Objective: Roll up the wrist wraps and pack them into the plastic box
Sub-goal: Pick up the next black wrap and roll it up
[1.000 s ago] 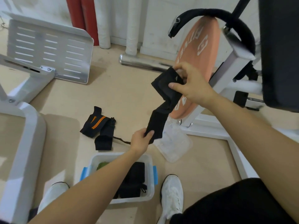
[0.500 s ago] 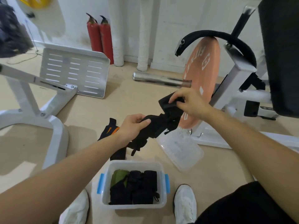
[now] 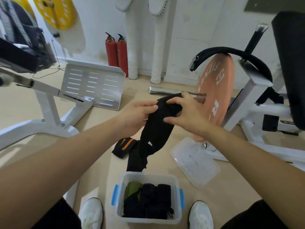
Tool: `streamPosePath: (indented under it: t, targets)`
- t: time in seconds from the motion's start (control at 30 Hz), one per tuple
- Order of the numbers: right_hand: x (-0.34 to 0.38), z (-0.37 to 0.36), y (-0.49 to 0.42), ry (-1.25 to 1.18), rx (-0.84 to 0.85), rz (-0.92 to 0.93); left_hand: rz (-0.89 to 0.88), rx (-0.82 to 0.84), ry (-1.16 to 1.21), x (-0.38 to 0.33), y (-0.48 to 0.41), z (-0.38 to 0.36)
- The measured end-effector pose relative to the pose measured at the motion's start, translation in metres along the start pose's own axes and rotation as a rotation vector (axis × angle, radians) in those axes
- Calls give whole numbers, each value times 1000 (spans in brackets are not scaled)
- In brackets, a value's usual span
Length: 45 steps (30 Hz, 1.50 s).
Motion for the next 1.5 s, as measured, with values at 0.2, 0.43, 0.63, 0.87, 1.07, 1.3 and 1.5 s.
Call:
streamPosePath:
  t: [0.2, 0.43, 0.63, 0.87, 1.07, 1.3, 1.5]
  targets:
    - [-22, 35, -19, -108, -170, -82, -69, -115, -299, 18, -6, 24]
    - [-49, 69, -10, -106, -243, -139, 81, 180, -730, 99, -26, -2]
    - [-61, 100, 1, -267, -349, -199, -5, 225, -821, 133, -52, -25]
    - [-71, 118, 5, -310, -360, -162, -4, 147, -823, 136, -64, -37]
    - [-71, 122, 14, -401, -289, -95, -1, 303, -760, 134, -65, -60]
    - [-85, 129, 21, -399, -311, -101, 95, 307, -557, 144, -59, -51]
    - [-86, 126, 18, -342, -298, -111, 165, 283, -918, 154, -46, -1]
Point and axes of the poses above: each hand's wrist, its own y-axis away from the middle knuckle, its own z-axis out of the back of the hand, x = y × z, the point moved 3 cm from there along -y, towards the middle knuckle, and after that the axes turned 5 degrees about -z, right-handed, at the moved point
